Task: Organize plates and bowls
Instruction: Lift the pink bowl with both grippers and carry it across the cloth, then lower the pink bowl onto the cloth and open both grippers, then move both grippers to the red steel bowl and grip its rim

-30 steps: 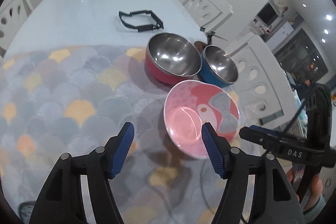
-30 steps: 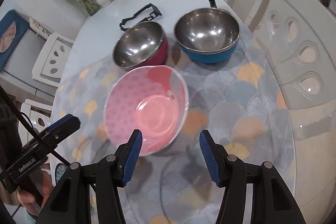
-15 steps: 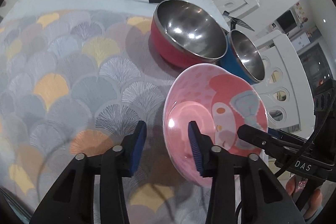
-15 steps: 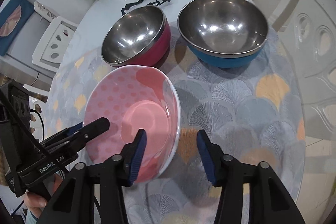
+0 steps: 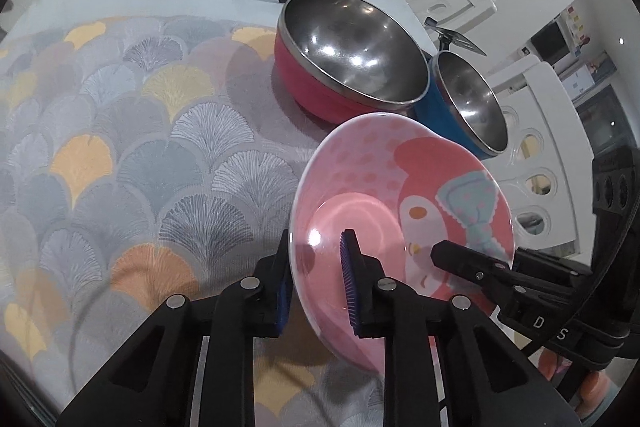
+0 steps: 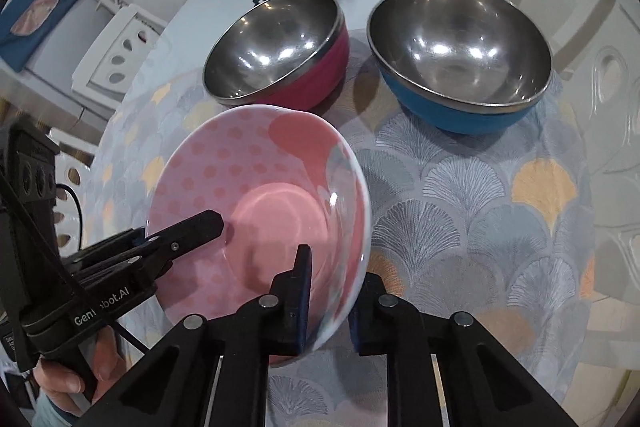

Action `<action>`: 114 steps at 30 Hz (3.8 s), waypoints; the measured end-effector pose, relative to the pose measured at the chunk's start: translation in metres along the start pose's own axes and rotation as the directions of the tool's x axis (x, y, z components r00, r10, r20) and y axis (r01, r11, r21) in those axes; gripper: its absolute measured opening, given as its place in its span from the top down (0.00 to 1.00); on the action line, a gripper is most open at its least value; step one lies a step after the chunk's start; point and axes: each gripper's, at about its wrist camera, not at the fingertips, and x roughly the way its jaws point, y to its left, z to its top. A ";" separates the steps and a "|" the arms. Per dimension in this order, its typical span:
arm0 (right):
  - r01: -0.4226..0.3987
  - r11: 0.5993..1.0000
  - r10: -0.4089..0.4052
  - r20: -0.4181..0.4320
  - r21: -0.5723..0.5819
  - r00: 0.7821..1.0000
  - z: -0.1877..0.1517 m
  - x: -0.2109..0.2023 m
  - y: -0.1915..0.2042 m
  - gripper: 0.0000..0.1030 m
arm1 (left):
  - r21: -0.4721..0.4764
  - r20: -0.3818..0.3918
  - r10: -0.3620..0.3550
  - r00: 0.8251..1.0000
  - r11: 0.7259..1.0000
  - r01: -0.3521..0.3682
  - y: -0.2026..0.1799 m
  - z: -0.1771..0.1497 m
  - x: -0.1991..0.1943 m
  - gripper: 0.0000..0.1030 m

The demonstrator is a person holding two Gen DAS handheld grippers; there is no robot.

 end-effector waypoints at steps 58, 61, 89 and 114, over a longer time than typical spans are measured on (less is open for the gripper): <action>0.015 0.966 -0.011 -0.018 0.258 1.000 -0.178 -0.092 0.038 0.82 | 0.215 0.033 -0.018 0.999 0.977 0.010 0.003 -0.173 -0.112 0.80; 0.014 0.969 -0.014 -0.001 0.249 1.000 -0.180 -0.102 0.035 0.81 | 0.253 0.067 0.004 0.998 0.967 -0.021 -0.002 -0.175 -0.125 0.80; 0.052 0.989 -0.089 0.274 0.140 0.958 -0.141 -0.201 0.078 0.54 | 0.360 0.362 -0.013 0.932 0.924 -0.127 -0.040 -0.111 -0.227 0.56; -0.208 0.880 0.156 0.154 0.427 0.976 0.034 -0.038 0.021 0.47 | 0.169 0.193 -0.013 0.981 0.985 -0.020 0.005 0.085 -0.092 0.56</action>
